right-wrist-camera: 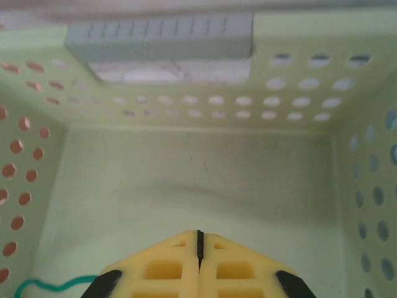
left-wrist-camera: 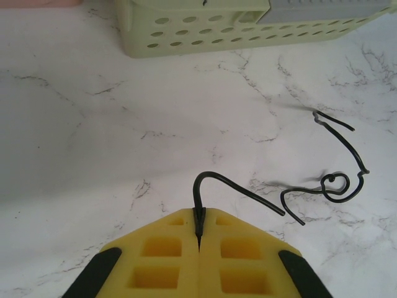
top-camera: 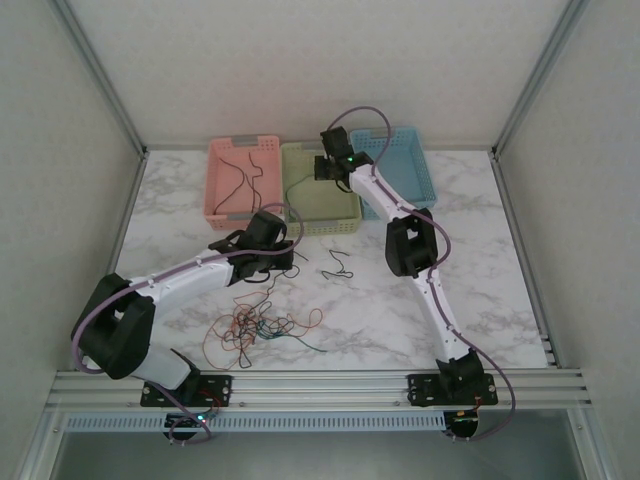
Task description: Untangle the cables
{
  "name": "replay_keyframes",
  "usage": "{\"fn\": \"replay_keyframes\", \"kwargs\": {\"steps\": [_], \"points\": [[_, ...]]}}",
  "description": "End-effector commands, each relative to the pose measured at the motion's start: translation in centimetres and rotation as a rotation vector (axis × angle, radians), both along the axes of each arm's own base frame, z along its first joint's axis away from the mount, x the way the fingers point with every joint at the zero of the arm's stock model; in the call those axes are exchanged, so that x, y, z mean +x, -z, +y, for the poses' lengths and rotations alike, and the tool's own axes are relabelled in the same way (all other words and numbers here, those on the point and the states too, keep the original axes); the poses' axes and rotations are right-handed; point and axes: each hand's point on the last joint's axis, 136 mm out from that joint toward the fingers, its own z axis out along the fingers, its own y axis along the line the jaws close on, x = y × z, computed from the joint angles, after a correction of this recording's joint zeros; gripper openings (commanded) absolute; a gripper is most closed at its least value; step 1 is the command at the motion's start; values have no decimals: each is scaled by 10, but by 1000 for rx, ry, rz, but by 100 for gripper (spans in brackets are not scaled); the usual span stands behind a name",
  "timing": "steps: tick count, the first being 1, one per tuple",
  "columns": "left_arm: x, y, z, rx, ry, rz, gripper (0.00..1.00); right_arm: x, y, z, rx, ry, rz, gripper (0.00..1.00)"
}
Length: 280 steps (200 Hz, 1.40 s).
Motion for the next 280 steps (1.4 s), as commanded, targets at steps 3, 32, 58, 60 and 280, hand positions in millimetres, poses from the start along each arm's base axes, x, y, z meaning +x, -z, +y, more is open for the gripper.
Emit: {"fn": "replay_keyframes", "kwargs": {"steps": [3, 32, 58, 60, 280], "points": [[0, -8, 4, -18, -5, -14, 0, -10, 2, 14, 37, -33, 36, 0], [0, -8, 6, -19, -16, -11, 0, -17, 1, 18, 56, -52, 65, 0], [1, -10, 5, -22, -17, -12, 0, -19, -27, 17, 72, -60, 34, 0], [1, -10, 5, -21, -16, -12, 0, -20, -29, 17, 73, -61, 33, 0], [-8, -45, 2, -147, -12, 19, 0, -198, -206, -89, 224, -24, -170, 61]]}}
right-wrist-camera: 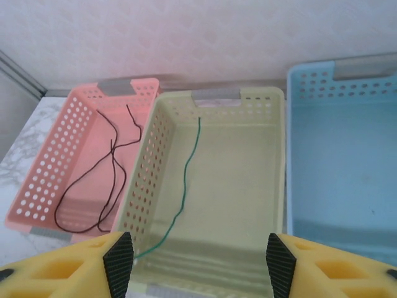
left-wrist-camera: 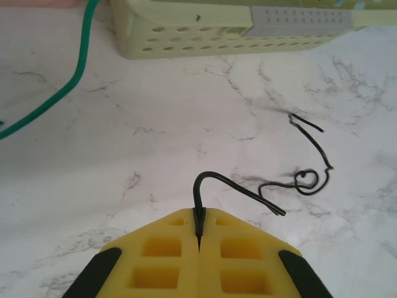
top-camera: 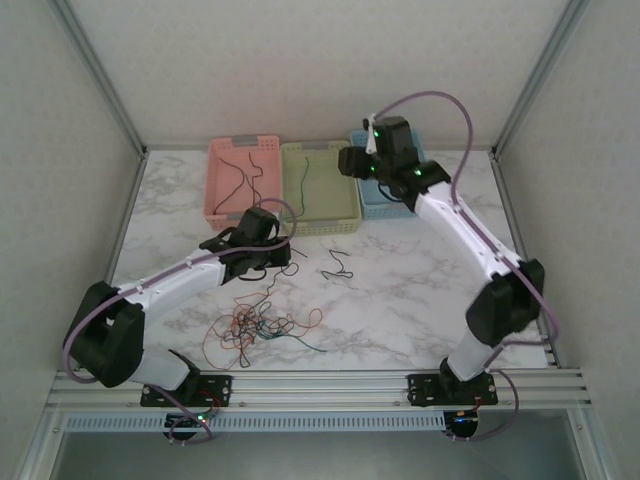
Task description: Untangle the cables
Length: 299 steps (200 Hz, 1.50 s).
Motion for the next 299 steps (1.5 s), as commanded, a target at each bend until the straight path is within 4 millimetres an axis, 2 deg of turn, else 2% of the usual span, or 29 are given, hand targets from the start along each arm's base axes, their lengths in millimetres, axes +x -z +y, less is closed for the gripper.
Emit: {"fn": "replay_keyframes", "kwargs": {"steps": [1, 23, 56, 79, 102, 126, 150, 170, 193, 211, 214, 229, 251, 272, 299], "points": [[-3, -26, -1, -66, -2, -5, 0, -28, 5, -10, 65, 2, 0, 61], [-5, -42, 1, -95, -6, -6, 0, -57, 28, -17, 95, -18, 51, 60], [-2, -84, 5, -147, -16, -59, 0, -87, 64, -21, 122, -52, 109, 60], [-3, -114, 8, -183, -21, -108, 0, -100, 75, -29, 117, -50, 112, 59], [-6, -128, 15, -176, -25, -131, 0, -108, 81, -35, 105, -48, 105, 59], [-10, -118, 21, -140, -32, -110, 0, -110, 84, -22, 160, -93, 123, 60], [-14, -97, 37, -105, -95, -89, 0, -100, 88, -1, 221, -96, 185, 59], [-18, -72, 62, -54, -194, -70, 0, -94, 93, 32, 296, -93, 259, 58], [-21, -47, 97, -15, -328, -46, 0, -95, 103, 79, 335, -112, 318, 57], [-23, -34, 130, 15, -455, -33, 0, -87, 125, 99, 344, -21, 366, 57], [-23, -31, 135, 19, -473, -30, 0, -92, 129, 110, 347, -25, 382, 57], [-26, -20, 152, 23, -541, -22, 0, -94, 143, 139, 361, -19, 419, 57], [-30, -5, 164, 17, -587, -4, 0, -93, 162, 175, 345, 26, 453, 57], [-31, -3, 169, 5, -597, -10, 0, -90, 181, 197, 337, 82, 488, 57], [-31, -8, 173, 18, -589, -34, 0, -79, 195, 202, 303, 171, 475, 56]]}}
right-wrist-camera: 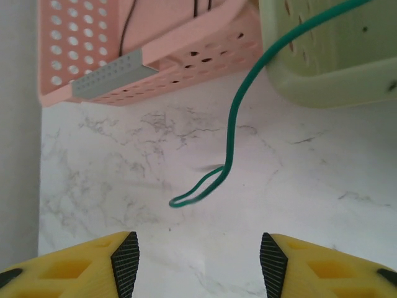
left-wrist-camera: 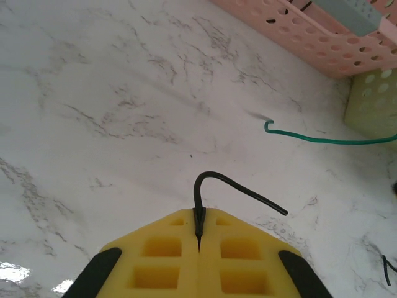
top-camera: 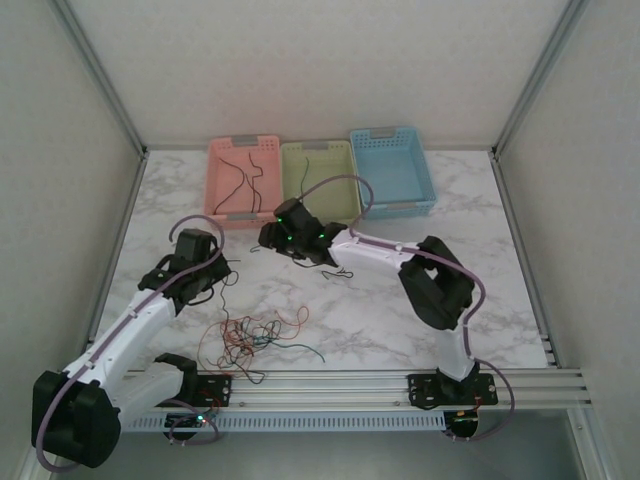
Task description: Untangle the cables
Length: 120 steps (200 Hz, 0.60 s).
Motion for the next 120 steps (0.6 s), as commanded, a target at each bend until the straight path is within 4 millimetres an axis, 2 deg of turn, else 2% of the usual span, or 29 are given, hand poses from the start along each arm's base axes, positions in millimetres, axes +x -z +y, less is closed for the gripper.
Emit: {"fn": "replay_keyframes", "kwargs": {"steps": [1, 80, 99, 120], "points": [[3, -9, 7, 11, -22, -49, 0, 17, 4, -4, -33, 146, 0, 56], [11, -1, 2, 1, 19, -45, 0, 40, 33, 9, -89, 234, 26, 44], [14, -3, 2, -13, 18, -54, 0, 42, 35, 9, -98, 246, 27, 32], [19, -1, 1, -14, 17, -56, 0, 43, 31, 10, -100, 243, 23, 15]]}}
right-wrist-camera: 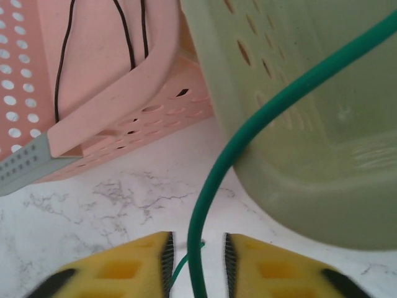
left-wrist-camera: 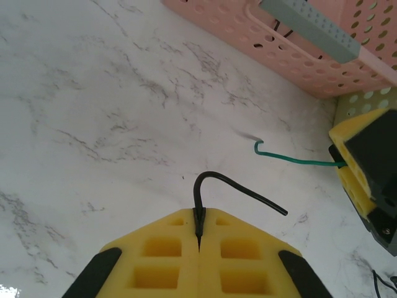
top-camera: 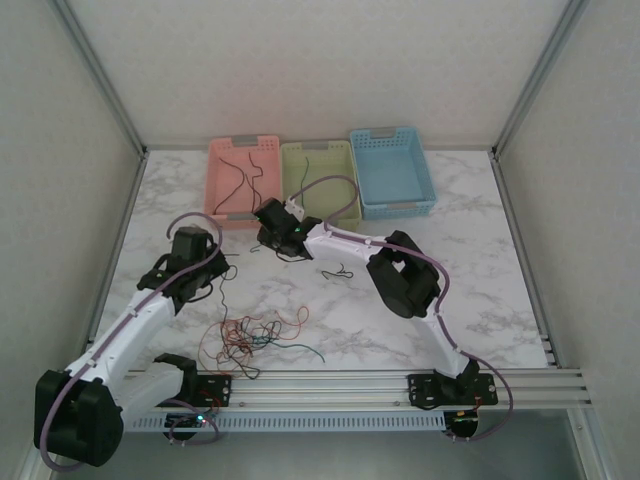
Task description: Untangle the cables
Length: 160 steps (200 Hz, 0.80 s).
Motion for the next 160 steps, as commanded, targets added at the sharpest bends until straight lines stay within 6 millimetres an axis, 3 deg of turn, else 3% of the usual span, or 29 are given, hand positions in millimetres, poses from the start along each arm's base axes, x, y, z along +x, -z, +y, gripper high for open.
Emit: {"fn": "replay_keyframes", "kwargs": {"steps": [1, 20, 103, 132, 136, 160], "points": [[6, 1, -1, -6, 15, -13, 0, 6, -5, -3, -25, 36, -13, 14], [12, 2, -2, -24, 7, -19, 0, 5, -17, -4, -21, 27, -32, 0], [38, -7, -6, -55, -5, -57, 0, 11, -96, -27, 155, -25, 14, 0], [38, -4, -3, -54, -10, -49, 0, 32, -119, -54, 296, 25, 64, 0], [38, -4, -3, -53, -9, -47, 0, 43, -121, -65, 307, 46, 63, 0], [39, -1, -1, -50, -11, -38, 0, 71, -114, -81, 363, 62, 129, 0]]}}
